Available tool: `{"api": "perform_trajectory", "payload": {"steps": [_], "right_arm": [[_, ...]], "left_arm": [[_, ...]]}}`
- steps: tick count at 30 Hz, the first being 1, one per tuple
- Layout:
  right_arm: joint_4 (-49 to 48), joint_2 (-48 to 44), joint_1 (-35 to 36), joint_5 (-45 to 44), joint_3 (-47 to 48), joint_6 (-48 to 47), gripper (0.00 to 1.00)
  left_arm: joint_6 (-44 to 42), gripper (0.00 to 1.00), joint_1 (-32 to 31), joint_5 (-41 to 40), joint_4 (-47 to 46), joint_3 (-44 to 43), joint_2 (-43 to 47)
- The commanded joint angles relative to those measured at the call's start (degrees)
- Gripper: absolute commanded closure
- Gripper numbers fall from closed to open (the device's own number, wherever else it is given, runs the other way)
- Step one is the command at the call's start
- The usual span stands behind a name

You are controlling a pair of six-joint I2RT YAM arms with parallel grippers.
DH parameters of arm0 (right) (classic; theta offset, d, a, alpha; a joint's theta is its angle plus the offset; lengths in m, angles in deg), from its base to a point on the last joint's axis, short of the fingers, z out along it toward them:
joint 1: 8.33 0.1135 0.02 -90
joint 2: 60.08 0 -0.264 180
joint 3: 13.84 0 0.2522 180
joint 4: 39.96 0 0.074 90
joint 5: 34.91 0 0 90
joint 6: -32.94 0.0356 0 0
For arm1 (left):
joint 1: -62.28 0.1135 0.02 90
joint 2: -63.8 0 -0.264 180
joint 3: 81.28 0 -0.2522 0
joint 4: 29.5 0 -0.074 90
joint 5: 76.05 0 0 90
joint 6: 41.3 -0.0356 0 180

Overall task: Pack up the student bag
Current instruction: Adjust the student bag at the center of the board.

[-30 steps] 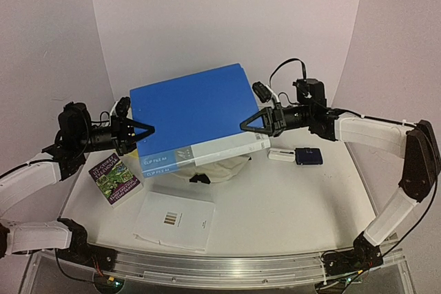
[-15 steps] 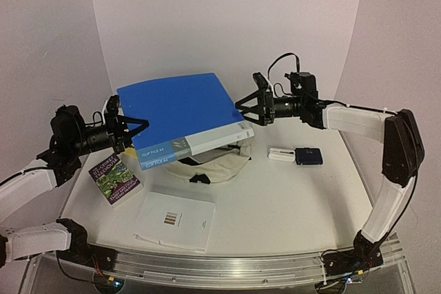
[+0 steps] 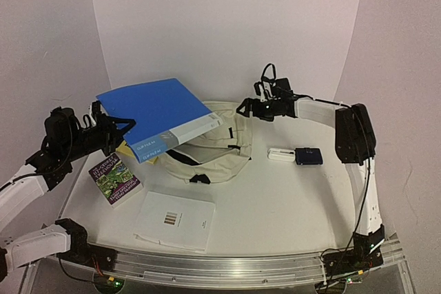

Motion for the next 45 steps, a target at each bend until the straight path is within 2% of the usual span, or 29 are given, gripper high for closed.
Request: {"api": "perform_trajectory", "payload": {"steps": [1, 4, 6, 7, 8, 12, 14, 19, 23, 30, 32, 35, 37, 41, 45], "right_arm": [[3.91, 7.27, 1.06, -6.65, 8.65, -4.02, 0.02], [3.96, 11.42, 1.08, -7.95, 12.73, -3.73, 0.02], [3.89, 13.86, 1.00, -8.01, 14.69, -3.20, 0.09], [3.85, 14.57, 0.92, -7.69, 15.11, -2.76, 0.17], [3.74, 15.00, 0.83, -7.16, 15.24, -2.03, 0.29], [3.36, 14.50, -1.31, -6.22, 13.22, 2.63, 0.86], [2.48, 12.81, -2.67, -6.91, 9.71, 4.80, 1.00], [-6.43, 3.29, -7.02, -9.94, -8.83, 9.69, 1.00], [-7.20, -3.72, -8.81, -11.32, -18.92, 9.28, 1.00], [-7.38, -12.91, -12.14, -15.06, -29.51, 3.24, 1.00], [-6.85, -13.65, -13.05, -14.21, -30.17, 2.70, 0.88], [-5.28, -15.80, -13.31, -10.20, -30.96, 0.03, 0.43], [-3.84, -17.74, -13.25, -6.10, -30.46, -2.23, 0.30], [-0.47, -21.78, -11.96, -2.77, -28.40, -6.34, 0.19], [2.80, -25.66, -6.80, -2.78, -26.60, -12.28, 0.16]], "left_arm": [[-1.23, 1.00, 0.19, -2.44, -0.42, -3.32, 2.74], [-0.94, 1.00, 0.19, -2.61, 0.27, -2.50, 3.18], [-0.76, 1.00, 0.19, -2.71, 0.57, -1.85, 3.45], [-0.65, 1.00, 0.19, -2.79, 0.61, -1.61, 3.65], [-0.65, 1.00, 0.18, -2.91, 0.67, -1.43, 3.89], [-1.09, 1.00, 0.18, -3.73, 3.96, -1.33, 4.45], [-1.28, 1.00, 0.19, -3.96, 4.67, -1.24, 4.34], [-1.58, 1.00, 0.19, -3.90, 4.42, -0.56, 3.49], [-2.16, 1.00, 0.19, -3.38, 3.87, -0.66, 1.97], [-2.02, 1.00, 0.17, -0.08, 2.70, 0.43, -1.56], [-1.13, 1.00, 0.19, 1.49, 1.25, 1.89, -2.66], [-0.47, 1.00, 0.19, 4.12, -2.41, 3.44, -3.50], [-0.67, 1.00, 0.19, 5.09, -2.84, 4.20, -2.86], [-1.29, 1.00, 0.19, 5.65, -0.75, 5.01, 1.30], [-2.26, 1.00, 0.19, 3.89, 5.50, 4.37, 6.72]]}}
